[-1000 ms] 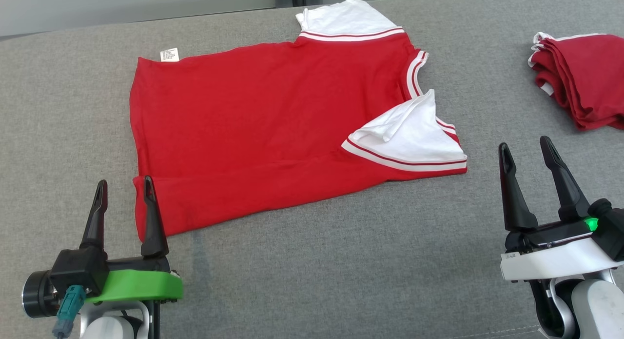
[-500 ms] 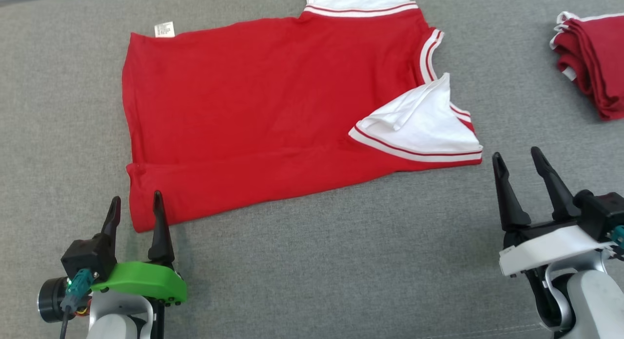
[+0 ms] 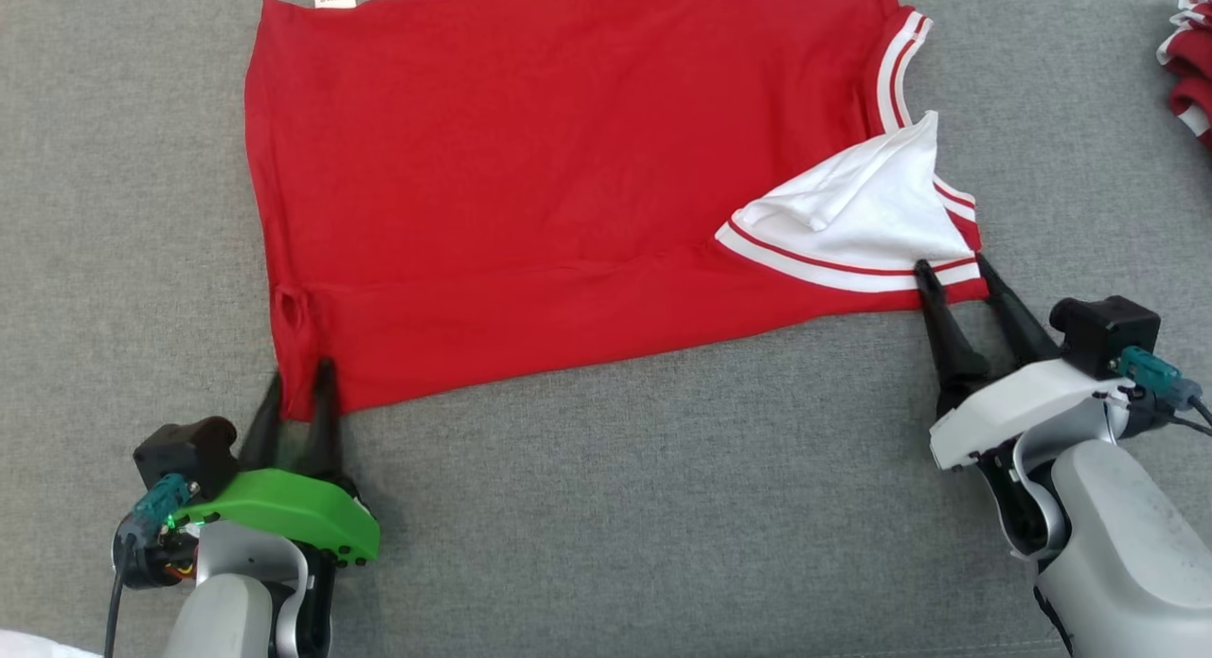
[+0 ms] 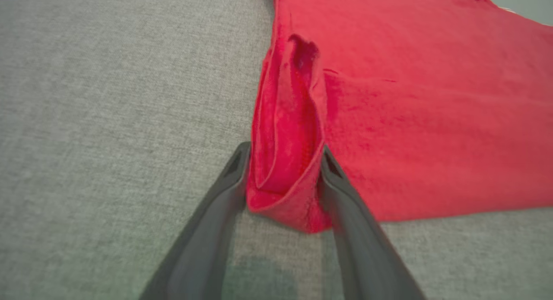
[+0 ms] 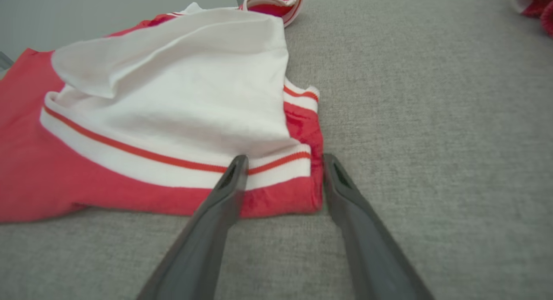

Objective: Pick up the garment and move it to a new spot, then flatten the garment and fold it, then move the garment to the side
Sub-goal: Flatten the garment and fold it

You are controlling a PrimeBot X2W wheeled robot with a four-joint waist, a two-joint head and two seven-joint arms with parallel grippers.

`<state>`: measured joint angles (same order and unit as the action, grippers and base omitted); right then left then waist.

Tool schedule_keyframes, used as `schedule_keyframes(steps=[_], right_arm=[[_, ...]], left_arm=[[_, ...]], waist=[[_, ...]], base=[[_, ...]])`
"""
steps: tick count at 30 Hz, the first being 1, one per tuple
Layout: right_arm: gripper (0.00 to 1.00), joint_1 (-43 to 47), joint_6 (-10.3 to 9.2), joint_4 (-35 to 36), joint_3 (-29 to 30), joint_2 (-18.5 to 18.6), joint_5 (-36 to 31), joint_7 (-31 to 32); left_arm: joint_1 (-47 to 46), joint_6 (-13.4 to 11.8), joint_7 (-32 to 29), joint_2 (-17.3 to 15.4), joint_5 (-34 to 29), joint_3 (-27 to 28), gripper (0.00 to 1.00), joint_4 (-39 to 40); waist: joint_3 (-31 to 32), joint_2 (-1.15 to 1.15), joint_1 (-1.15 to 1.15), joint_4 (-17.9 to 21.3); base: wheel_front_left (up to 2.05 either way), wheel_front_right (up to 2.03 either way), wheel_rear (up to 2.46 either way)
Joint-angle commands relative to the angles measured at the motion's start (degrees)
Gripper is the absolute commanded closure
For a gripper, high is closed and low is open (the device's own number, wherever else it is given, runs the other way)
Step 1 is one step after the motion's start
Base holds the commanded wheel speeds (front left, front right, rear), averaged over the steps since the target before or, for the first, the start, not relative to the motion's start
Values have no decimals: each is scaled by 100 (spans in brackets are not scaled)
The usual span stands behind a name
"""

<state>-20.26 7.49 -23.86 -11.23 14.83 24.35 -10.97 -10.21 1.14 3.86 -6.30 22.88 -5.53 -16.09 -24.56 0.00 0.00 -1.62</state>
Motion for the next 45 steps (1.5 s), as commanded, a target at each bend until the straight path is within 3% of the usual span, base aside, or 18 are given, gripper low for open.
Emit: schedule_keyframes(steps=[1,7,12,24,25,26,31,39,45], right_arm=[[100,-6,0,-177,-116,-7,85,24],[100,205,-5,-68,-171,124,317,-200],[100,813,-5,405,55,104,330,-306],[100,2513,-4,1485,430,-515,92,102],[35,2577,-4,1522,434,-540,77,134],[0,2604,-4,1556,451,-550,44,170],[0,2480,-3,1873,640,-461,-209,25],[0,2137,-2,2946,1032,-436,-632,195],[0,1986,-2,3532,1146,-442,-839,527]], left_arm=[[7,44,-95,15,45,-59,100,-103],[152,91,-1,-127,144,57,100,195],[460,44,-330,-330,158,69,100,564],[1472,-144,-1411,-544,640,227,100,1161],[1533,-171,-1455,-537,656,226,14,1173],[1564,-203,-1419,-531,620,232,0,1231],[1531,-453,-747,-328,468,397,0,1456],[1022,-524,651,-235,-183,251,0,1832],[806,-582,751,-331,-562,40,0,1880]], waist=[[4,0,0,-11],[182,0,0,-17],[461,0,0,-6],[992,0,0,223],[1024,0,0,234],[1041,0,0,237],[1104,0,0,226],[1285,0,0,194],[1457,0,0,225]], base=[[0,0,0],[0,0,0],[0,0,0],[0,0,0],[0,0,0],[0,0,0],[0,0,0],[0,0,0],[0,0,0]])
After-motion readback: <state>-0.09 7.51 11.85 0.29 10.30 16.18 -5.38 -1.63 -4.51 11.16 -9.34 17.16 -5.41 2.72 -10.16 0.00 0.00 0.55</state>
